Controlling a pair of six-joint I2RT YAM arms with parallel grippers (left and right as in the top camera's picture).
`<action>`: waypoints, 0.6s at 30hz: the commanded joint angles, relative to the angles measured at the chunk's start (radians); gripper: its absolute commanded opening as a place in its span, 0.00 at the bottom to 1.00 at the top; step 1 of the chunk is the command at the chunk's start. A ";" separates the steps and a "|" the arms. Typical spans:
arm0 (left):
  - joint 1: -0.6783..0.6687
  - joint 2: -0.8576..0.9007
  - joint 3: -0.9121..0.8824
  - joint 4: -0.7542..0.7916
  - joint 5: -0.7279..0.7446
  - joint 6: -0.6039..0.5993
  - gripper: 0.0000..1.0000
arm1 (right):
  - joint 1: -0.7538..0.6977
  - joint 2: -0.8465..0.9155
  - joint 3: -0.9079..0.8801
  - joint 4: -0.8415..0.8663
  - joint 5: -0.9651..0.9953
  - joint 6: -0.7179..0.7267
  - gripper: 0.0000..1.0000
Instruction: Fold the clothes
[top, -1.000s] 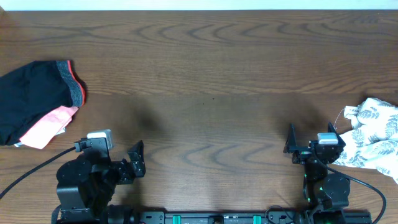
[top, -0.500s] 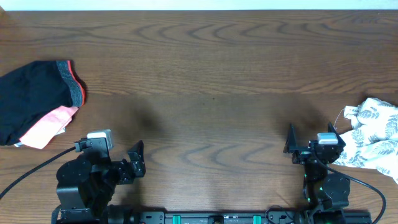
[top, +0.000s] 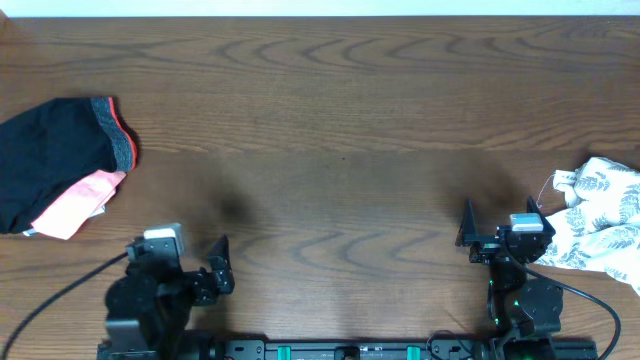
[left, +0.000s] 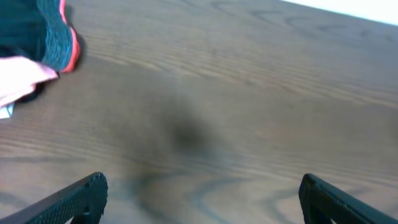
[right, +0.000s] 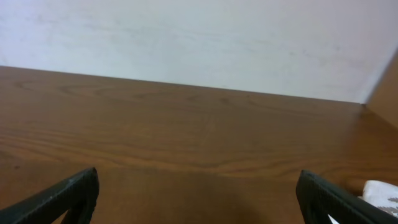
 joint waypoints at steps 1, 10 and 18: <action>-0.016 -0.109 -0.164 0.121 -0.037 0.019 0.98 | -0.010 -0.007 -0.002 -0.004 0.000 -0.012 0.99; -0.021 -0.209 -0.456 0.602 -0.035 0.041 0.98 | -0.010 -0.007 -0.002 -0.004 0.000 -0.012 0.99; -0.021 -0.209 -0.579 0.793 -0.053 0.042 0.98 | -0.010 -0.007 -0.002 -0.004 0.000 -0.012 0.99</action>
